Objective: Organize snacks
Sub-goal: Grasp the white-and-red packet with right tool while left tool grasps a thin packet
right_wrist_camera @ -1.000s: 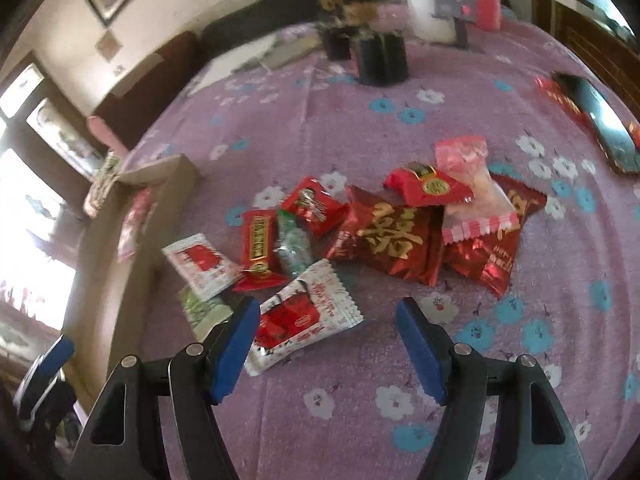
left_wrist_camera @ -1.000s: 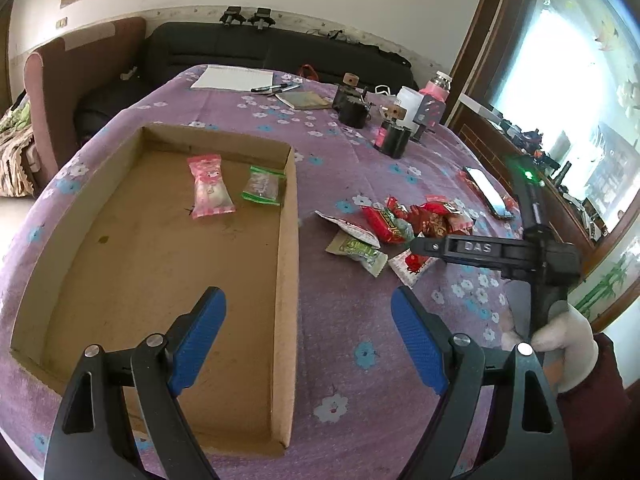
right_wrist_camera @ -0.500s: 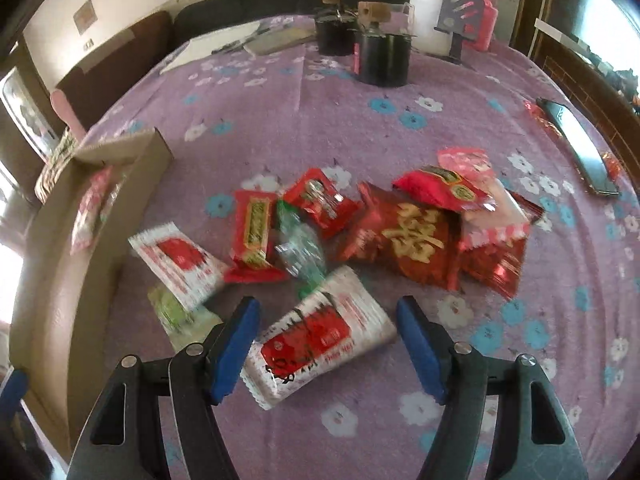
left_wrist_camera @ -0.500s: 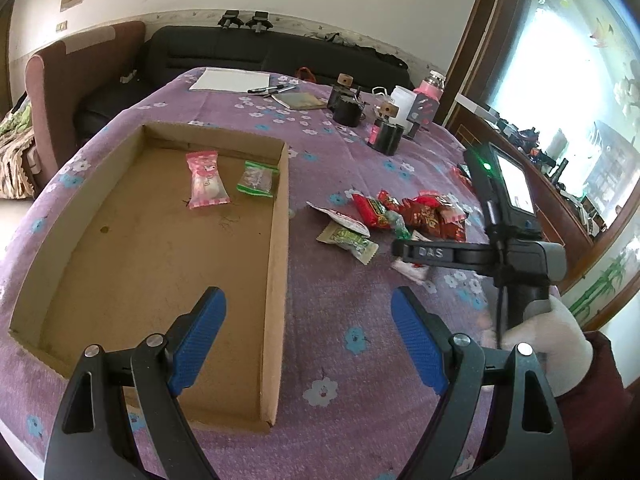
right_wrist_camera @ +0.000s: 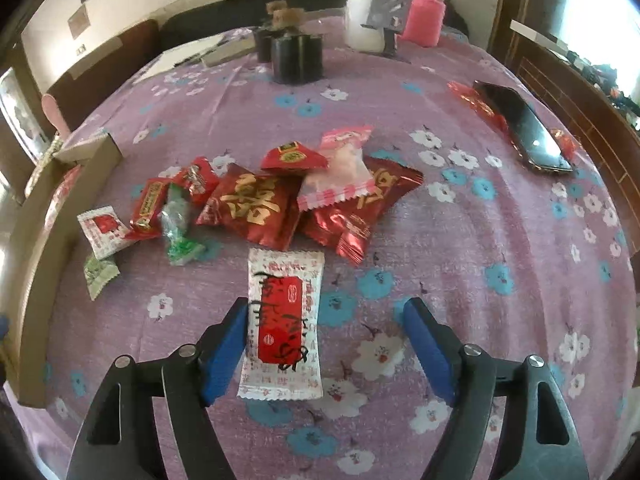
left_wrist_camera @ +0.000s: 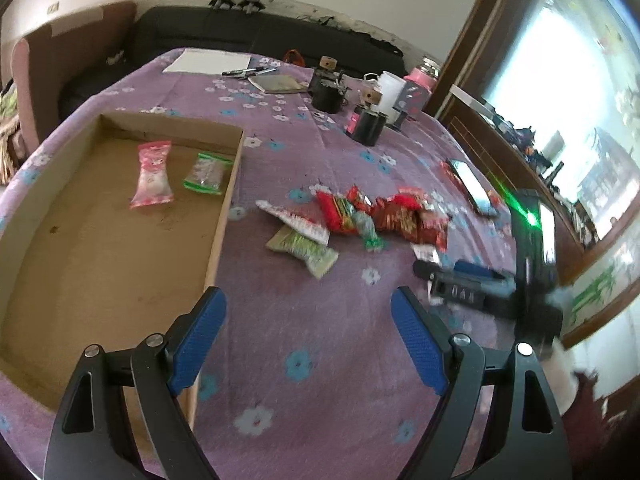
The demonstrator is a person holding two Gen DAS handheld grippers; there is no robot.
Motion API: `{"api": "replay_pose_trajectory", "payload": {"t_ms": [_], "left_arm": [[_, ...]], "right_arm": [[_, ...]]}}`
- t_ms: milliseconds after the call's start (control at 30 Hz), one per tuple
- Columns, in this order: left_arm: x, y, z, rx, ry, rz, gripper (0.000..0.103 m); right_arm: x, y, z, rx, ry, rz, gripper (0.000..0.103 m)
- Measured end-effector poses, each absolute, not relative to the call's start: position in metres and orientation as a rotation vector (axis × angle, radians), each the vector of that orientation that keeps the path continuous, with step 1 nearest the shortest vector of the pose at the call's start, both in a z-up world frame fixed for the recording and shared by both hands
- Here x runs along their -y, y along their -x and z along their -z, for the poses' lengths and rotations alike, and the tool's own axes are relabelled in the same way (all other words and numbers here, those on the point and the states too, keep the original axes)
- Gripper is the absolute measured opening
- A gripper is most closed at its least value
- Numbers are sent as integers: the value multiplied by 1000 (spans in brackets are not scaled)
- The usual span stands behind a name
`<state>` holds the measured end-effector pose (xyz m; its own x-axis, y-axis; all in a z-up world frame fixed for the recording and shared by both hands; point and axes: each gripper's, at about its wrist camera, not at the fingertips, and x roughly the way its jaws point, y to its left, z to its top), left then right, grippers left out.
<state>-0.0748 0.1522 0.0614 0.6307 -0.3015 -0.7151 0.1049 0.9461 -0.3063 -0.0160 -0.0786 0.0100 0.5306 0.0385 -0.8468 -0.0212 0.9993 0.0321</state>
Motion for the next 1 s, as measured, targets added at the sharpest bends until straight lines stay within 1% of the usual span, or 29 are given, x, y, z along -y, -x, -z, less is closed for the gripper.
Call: {"api": "replay_pose_trajectory", "payload": {"t_ms": [100, 133, 167, 200, 267, 300, 367, 433, 500, 567, 600, 633, 667, 700, 733, 767, 867, 1000], "left_arm": [[-147, 51, -62, -868, 253, 220, 85], [-145, 42, -61, -877, 256, 212, 85], [-144, 36, -61, -884, 263, 211, 84], [-144, 28, -59, -893, 271, 207, 83], [-141, 11, -54, -916, 274, 185, 79], [-140, 2, -50, -933, 272, 169, 78], [-136, -12, -43, -965, 265, 155, 67], [-130, -24, -33, -1004, 250, 148, 62], [-125, -30, -26, -1031, 228, 143, 54], [-119, -31, -22, -1038, 189, 127, 43], [-116, -30, -22, -1027, 172, 140, 34], [-114, -30, -22, -1032, 173, 169, 17], [-113, -30, -21, -1036, 178, 185, 16], [-112, -30, -22, -1025, 171, 181, 16], [-111, -28, -24, -1011, 165, 187, 12], [-111, -27, -25, -1004, 169, 196, 11], [-111, -21, -31, -981, 185, 212, 8], [-115, -16, -42, -952, 217, 229, 8]], "right_arm": [[79, 12, -12, -981, -35, -69, 73], [81, 11, -12, -968, -50, -75, 68], [83, 11, -12, -961, -61, -79, 64], [85, 11, -12, -953, -72, -83, 63], [88, 11, -12, -936, -85, -88, 55], [90, 11, -12, -928, -92, -93, 55], [92, 12, -12, -913, -100, -102, 53], [92, 13, -12, -901, -101, -105, 53], [91, 14, -12, -896, -93, -104, 53], [89, 14, -12, -900, -92, -118, 53], [90, 14, -12, -900, -97, -126, 53], [90, 14, -12, -900, -103, -130, 52], [91, 14, -12, -900, -106, -129, 44], [92, 14, -12, -902, -113, -131, 41], [93, 15, -12, -903, -126, -144, 23], [94, 14, -12, -914, -145, -164, 11], [99, 15, -14, -908, -184, -184, 9], [101, 23, -22, -882, -210, -224, 6]]}}
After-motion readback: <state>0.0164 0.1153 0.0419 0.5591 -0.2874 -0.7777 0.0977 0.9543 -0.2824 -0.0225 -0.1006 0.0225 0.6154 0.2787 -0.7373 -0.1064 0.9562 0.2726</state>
